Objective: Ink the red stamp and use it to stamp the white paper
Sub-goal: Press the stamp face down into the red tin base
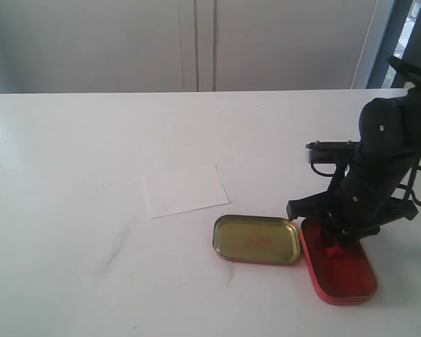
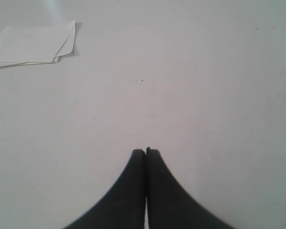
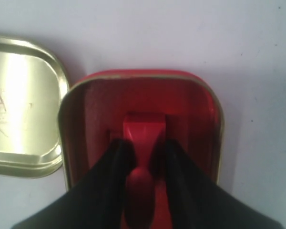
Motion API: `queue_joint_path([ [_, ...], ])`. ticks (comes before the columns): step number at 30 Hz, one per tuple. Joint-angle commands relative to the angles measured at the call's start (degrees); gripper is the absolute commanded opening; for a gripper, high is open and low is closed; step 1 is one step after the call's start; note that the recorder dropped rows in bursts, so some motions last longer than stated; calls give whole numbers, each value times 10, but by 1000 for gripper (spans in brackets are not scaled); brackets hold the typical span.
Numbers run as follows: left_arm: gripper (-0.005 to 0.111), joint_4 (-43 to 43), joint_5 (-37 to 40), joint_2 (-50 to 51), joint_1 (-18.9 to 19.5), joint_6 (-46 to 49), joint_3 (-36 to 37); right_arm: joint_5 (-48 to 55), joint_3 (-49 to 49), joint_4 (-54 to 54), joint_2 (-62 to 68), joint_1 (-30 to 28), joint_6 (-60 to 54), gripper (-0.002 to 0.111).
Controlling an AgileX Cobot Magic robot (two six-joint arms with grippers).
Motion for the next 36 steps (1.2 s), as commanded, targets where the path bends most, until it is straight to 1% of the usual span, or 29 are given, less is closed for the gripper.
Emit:
queue_joint_path([
  [1, 0, -2, 6, -3, 0, 0, 4, 3, 0, 0, -19, -4, -4, 0],
  [36, 0, -2, 6, -3, 0, 0, 4, 7, 0, 0, -32, -4, -4, 0],
])
